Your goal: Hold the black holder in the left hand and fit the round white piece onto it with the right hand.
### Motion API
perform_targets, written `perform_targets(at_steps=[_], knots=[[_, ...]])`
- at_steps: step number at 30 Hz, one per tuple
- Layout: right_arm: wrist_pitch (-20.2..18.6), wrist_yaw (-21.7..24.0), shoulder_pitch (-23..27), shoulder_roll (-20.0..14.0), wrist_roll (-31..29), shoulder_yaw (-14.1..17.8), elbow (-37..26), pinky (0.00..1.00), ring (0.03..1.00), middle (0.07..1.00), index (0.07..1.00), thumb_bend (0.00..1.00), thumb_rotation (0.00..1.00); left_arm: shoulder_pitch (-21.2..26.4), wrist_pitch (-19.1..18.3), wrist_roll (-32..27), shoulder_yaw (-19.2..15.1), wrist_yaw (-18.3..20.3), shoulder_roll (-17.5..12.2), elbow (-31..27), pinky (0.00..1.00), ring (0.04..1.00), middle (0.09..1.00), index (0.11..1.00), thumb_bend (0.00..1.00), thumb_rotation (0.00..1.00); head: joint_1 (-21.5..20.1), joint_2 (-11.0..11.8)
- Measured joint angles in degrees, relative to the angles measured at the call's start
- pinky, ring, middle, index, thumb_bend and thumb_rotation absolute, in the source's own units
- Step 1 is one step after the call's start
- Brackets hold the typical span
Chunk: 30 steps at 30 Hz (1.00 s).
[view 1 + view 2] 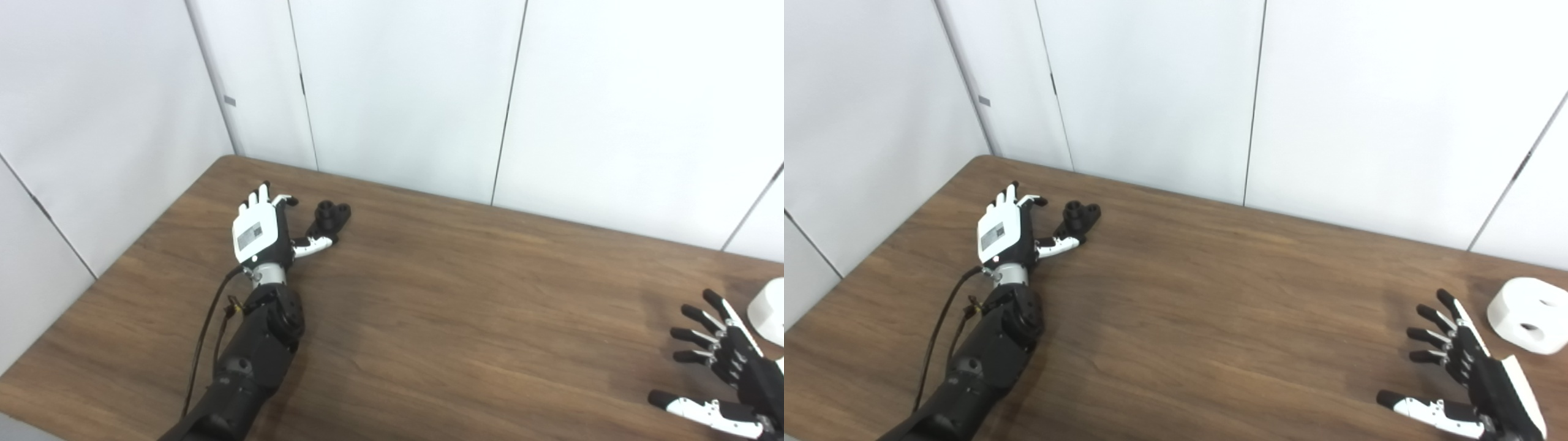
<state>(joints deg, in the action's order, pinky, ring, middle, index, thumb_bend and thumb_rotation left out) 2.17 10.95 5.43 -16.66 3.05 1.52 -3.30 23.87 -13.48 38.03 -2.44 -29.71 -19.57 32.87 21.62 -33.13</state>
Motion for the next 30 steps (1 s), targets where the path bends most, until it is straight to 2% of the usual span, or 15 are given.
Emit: perform_targets(at_steps=[7, 12, 18, 28, 29, 30], knots=[[-1.17, 0.0, 0.02, 0.0, -0.05, -0.01, -0.78, 0.63, 0.762, 0.875, 0.956, 0.75, 0.0, 3.14, 4.19, -3.16, 1.5, -1.67, -0.78, 6.74, 1.0, 1.0, 1.0, 0.726, 0.89, 0.26, -0.35, 0.0], [-1.99, -0.02, 0.01, 0.01, 0.01, -0.02, -1.44, 0.65, 0.772, 0.878, 0.956, 0.74, 0.0, 4.06, 5.56, -4.72, 2.32, -1.72, -1.14, 8.6, 1.0, 1.0, 1.0, 0.721, 0.89, 0.27, -0.62, -0.18], [-2.36, -0.09, 0.02, 0.06, 0.16, -0.02, -2.22, 0.64, 0.768, 0.875, 0.95, 0.75, 0.0, 4.31, 5.8, -5.98, 3.86, -1.67, -1.69, 8.84, 0.98, 1.0, 1.0, 0.691, 0.88, 0.28, -0.62, -0.35], [-2.76, -0.54, 0.0, 0.2, 1.09, -0.1, -2.92, 0.63, 0.764, 0.886, 0.954, 0.74, 0.0, 4.33, 6.74, -8.09, 5.53, 0.77, -2.24, 8.9, 1.0, 1.0, 0.958, 0.59, 0.84, 0.2, -0.79, -0.88], [-2.77, -0.56, 0.0, 0.2, 1.08, -0.08, -3.04, 0.64, 0.769, 0.887, 0.959, 0.73, 0.0, 4.33, 6.62, -8.18, 5.66, 1.1, -2.28, 8.88, 1.0, 1.0, 0.954, 0.531, 0.65, 0.13, -0.79, -1.23], [-2.83, -0.57, 0.0, 0.2, 1.07, -0.07, -3.2, 0.64, 0.771, 0.886, 0.961, 0.72, 0.0, 4.33, 6.37, -8.27, 5.77, 1.33, -2.3, 8.86, 1.0, 1.0, 0.945, 0.51, 0.59, 0.1, -0.79, -1.23]])
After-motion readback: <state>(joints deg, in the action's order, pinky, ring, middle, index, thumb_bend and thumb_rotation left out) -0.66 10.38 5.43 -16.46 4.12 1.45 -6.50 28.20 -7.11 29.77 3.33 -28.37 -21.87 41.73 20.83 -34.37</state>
